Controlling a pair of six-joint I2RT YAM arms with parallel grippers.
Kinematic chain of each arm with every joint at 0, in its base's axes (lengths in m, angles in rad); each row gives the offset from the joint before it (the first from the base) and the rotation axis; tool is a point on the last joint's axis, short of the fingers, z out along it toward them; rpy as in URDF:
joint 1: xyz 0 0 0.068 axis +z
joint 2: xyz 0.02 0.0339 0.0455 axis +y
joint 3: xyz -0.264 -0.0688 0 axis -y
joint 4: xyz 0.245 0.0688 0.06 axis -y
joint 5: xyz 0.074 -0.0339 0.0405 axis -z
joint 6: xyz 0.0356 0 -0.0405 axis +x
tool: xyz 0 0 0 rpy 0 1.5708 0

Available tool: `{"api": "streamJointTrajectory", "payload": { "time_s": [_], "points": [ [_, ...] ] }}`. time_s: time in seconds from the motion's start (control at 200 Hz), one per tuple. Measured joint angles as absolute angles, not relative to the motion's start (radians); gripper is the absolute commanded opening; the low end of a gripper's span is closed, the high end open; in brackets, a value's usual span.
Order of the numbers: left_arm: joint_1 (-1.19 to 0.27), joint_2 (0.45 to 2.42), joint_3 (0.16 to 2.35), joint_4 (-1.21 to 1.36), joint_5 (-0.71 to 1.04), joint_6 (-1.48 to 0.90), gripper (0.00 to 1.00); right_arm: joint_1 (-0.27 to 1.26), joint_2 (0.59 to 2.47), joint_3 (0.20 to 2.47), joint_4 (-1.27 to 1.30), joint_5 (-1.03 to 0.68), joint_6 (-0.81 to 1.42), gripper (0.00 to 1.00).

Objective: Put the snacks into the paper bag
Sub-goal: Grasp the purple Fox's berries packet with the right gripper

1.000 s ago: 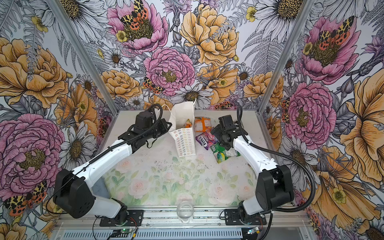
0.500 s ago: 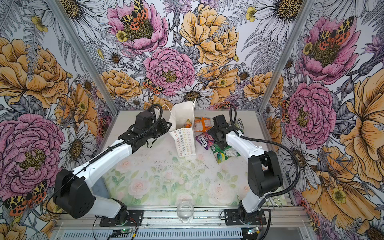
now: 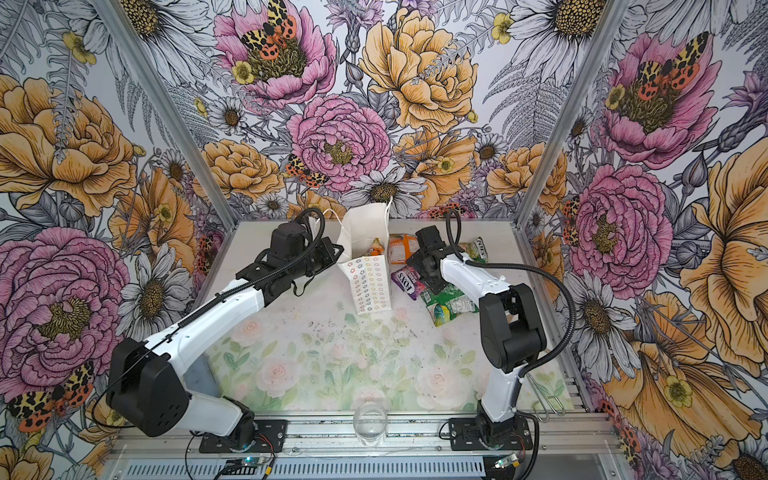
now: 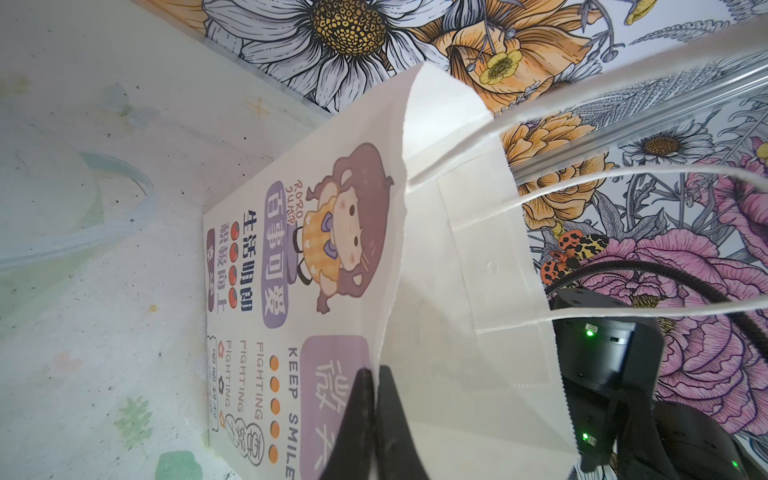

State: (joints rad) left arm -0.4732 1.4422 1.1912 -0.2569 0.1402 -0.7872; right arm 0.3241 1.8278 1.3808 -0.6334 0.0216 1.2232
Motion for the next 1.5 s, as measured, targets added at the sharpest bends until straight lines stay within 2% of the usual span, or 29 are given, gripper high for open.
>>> {"api": "streamJointTrajectory", "payload": {
  "time_s": [1.266, 1.496],
  "points": [
    [-0.466, 1.442, 1.191, -0.257, 0.141, -0.787, 0.04, 0.324, 2.010, 1.467, -0.630, -0.012, 1.219, 0.90],
    [-0.466, 1.442, 1.191, -0.258, 0.141, -0.787, 0.04, 0.324, 2.033, 1.470, -0.622, -0.024, 1.218, 0.87]
  ]
}}
